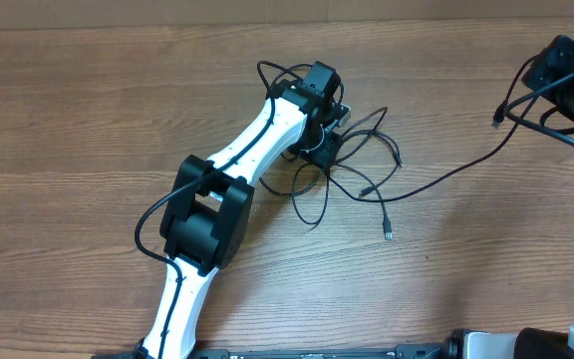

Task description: Untangle cables

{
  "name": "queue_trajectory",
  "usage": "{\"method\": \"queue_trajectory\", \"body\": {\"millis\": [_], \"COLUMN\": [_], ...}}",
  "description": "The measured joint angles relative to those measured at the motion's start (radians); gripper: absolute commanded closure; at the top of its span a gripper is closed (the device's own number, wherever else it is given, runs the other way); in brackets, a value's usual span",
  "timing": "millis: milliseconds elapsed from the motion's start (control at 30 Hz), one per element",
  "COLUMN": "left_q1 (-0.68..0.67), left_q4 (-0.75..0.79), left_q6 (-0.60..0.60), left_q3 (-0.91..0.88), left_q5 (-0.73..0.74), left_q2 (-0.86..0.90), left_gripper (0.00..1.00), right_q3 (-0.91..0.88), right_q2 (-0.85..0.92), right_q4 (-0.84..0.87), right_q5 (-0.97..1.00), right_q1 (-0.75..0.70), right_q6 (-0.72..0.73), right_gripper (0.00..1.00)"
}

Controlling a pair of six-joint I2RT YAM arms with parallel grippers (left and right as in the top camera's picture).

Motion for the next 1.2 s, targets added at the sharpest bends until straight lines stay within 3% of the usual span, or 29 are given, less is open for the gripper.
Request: {"method": "queue_trajectory", "body": {"millis": [167,600,933,1000,1100,1200], "left_q1": [0.000,0.036,0.312,0.372,0.414,0.404], "left_q4": [-0.015,-0.175,-0.220,-0.233,-0.257,-0.280], "left_q6": [-0.003,-0.015,-0.142,-0.183,-0.227,-0.252], "left_q3": [0.000,0.021,0.042,0.051,0.059,0.059], "left_q5": [-0.007,-0.137,-0.175,-0.172,-0.117,-0.014], "left_q2": [0.000,0.000,-0.136,-0.174,-0.202,-0.204], "left_gripper": [0.96,0.96,0.96,0.85,0.51,0.33], "right_q3": [0.000,0.000,0.000,0.000,0.000,0.000], "right_q2": [0.000,0.000,0.000,0.000,0.000,0.000], "right_q4": [-0.002,-0.002,-0.001,-0.002,-0.002,-0.002], "right_q5": [0.000,0.005,0.145,0.155,0.158,0.149], "right_q1": [0.000,0.000,-0.037,-0.058,-0.073,-0.072], "right_q6": [0.000,0.000,0.000,0.001,0.002,0.003], "right_gripper": [0.96,0.96,0.96,0.96,0.96,0.96]}}
